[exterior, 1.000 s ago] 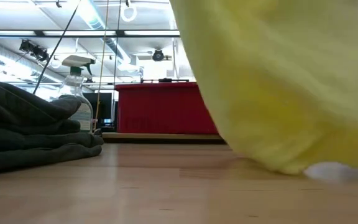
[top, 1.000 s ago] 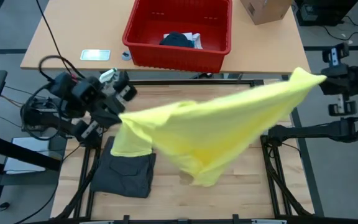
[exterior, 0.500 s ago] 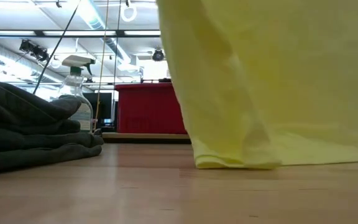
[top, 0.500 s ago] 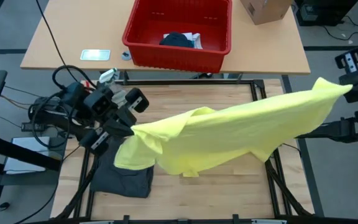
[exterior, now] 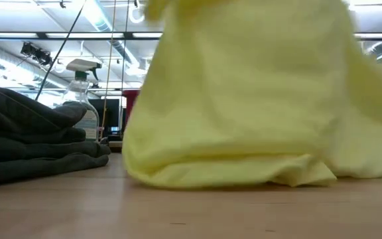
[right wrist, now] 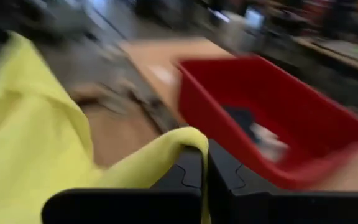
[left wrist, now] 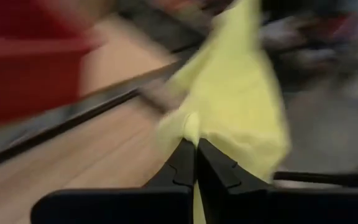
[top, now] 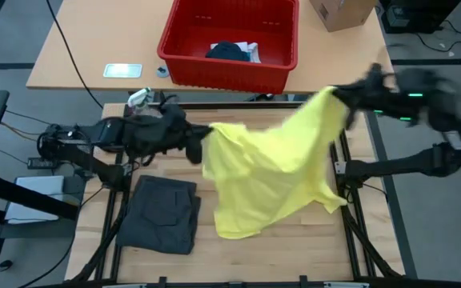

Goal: Fold Laundry from Bin
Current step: Fold the yellow shirt

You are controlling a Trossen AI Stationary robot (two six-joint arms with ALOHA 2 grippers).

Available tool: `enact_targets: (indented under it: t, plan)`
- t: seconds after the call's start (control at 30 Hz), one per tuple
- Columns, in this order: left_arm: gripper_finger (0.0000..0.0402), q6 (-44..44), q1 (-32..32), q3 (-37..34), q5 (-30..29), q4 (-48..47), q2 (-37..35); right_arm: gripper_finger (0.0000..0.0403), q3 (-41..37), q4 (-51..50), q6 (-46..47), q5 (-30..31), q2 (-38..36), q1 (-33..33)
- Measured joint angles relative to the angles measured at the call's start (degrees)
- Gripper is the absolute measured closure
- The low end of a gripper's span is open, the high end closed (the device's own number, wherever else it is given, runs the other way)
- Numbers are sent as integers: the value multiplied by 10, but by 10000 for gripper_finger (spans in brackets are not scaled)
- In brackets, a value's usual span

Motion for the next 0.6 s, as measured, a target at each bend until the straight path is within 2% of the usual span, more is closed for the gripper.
enact_targets:
  t: [0.07, 0.13, 0.2, 0.3, 0.37, 0.47, 0.6]
  plan:
    - [391, -58, 26, 0, -27, -90, 0, 396, -37, 30, -28, 53, 34, -18]
    - [391, -96, 52, 0, -42, -165, 3, 396, -74, 68, -47, 73, 71, -45]
    - [391, -123, 83, 0, -45, -234, 5, 396, -115, 123, -54, 55, 110, -79]
    - [391, -152, 130, 0, -47, -327, 12, 396, -169, 227, -52, -4, 166, -132]
    - [391, -152, 161, -12, -52, -370, 16, 393, -197, 302, -51, -15, 207, -160]
    - [391, -134, 207, -52, -45, -364, 23, 376, -216, 369, -45, -13, 277, -191]
    - [391, -73, 259, -113, 14, -308, 28, 333, -201, 366, -3, -13, 338, -211]
